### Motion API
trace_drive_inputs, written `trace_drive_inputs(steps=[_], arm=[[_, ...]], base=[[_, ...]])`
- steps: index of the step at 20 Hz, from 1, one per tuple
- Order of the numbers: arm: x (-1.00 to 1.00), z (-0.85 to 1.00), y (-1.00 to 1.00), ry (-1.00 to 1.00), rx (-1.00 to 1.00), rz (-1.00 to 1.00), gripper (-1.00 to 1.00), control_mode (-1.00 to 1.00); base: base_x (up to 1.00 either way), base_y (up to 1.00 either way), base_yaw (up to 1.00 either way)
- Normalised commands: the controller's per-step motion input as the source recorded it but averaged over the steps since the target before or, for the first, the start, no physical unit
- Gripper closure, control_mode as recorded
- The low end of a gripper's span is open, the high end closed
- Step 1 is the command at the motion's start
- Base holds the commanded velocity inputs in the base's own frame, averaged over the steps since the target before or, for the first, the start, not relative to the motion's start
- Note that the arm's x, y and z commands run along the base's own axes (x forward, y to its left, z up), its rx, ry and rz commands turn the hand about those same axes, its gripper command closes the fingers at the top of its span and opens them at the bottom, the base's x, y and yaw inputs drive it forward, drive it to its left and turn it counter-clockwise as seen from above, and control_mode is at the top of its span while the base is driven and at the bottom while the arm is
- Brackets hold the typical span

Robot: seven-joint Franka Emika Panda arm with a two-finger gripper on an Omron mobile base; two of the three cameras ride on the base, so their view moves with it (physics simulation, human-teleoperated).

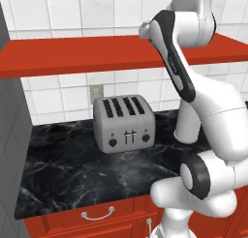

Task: Pick the corns from the cabinet and place them in one bowl. Pick the carrot from the sink and place it in the other bowl.

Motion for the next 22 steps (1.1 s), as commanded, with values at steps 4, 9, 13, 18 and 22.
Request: trace_drive_inputs(steps=[4,9,13,18,22], arm=[[-0.98,0.00,0.00,0.00,-0.02,0.00,1.00,-1.00],[-1.00,0.00,0.00,0.00,-0.02,0.00,1.00,-1.00],[-1.00,0.00,0.00,0.00,-0.02,0.00,1.00,-1.00],[-0.97,0.00,0.00,0.00,-0.04,0.00,1.00,-1.00],[-0.87,-0.08,0.00,0.00,-0.07,0.00,1.00,-1.00]], base=[[0.00,0.00,0.00],[0.00,0.00,0.00],[0.00,0.00,0.00],[0.00,0.00,0.00],[0.00,0.00,0.00]])
